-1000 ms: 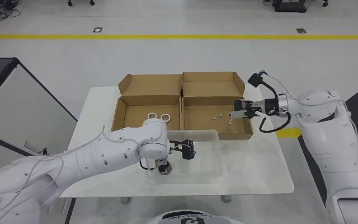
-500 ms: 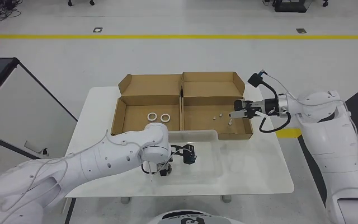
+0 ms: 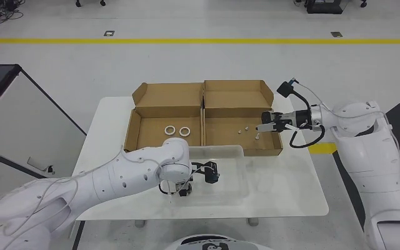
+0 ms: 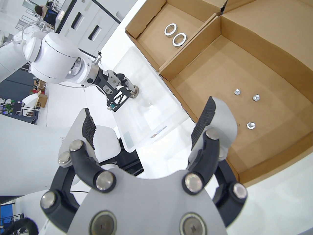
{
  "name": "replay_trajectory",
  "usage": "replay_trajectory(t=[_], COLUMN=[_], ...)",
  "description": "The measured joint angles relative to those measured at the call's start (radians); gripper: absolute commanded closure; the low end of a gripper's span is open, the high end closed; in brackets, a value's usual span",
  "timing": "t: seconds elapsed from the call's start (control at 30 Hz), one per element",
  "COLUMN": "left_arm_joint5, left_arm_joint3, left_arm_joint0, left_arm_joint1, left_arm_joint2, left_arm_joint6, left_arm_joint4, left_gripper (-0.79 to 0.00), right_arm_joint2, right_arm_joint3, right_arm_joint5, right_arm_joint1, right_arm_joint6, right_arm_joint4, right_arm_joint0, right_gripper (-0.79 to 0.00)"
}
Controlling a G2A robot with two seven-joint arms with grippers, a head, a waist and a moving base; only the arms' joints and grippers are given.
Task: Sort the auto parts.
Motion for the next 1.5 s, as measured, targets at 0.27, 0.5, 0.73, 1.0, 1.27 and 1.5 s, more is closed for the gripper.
replay_trajectory(t=[0.27, 0.5, 0.73, 1.0, 1.27, 1.5], left_arm_joint5=[0.004, 0.002, -0.021, -0.055, -0.069, -0.080], left_arm_joint3=[0.021, 0.038, 0.053, 0.090, 0.122, 0.106], left_arm_joint0=[0.010, 0.016, 0.010, -0.008, -0.011, -0.022], left_arm_joint1=[-0.015, -0.029, -0.050, -0.084, -0.103, -0.095], left_arm_joint2=[0.000, 0.000, 0.000, 0.000, 0.000, 0.000], left_arm_joint6=[-0.004, -0.002, 0.021, 0.055, 0.069, 0.080], left_arm_joint4=[0.019, 0.037, 0.053, 0.052, 0.035, 0.025], left_gripper=[-0.339, 0.000, 0.000, -0.049, -0.520, -0.434], right_arm_joint2=[0.000, 0.000, 0.000, 0.000, 0.000, 0.000], right_arm_joint3=[0.000, 0.000, 0.000, 0.000, 0.000, 0.000], right_arm_joint5=[0.000, 0.000, 0.000, 0.000, 0.000, 0.000], right_arm_joint1=[0.000, 0.000, 0.000, 0.000, 0.000, 0.000], right_arm_joint6=[0.000, 0.000, 0.000, 0.000, 0.000, 0.000], right_arm_joint4=[0.000, 0.000, 0.000, 0.000, 0.000, 0.000], right_arm_joint0=[0.000, 0.000, 0.000, 0.000, 0.000, 0.000], right_gripper=[-0.785, -0.785, -0.785, -0.785, -0.785, -0.785])
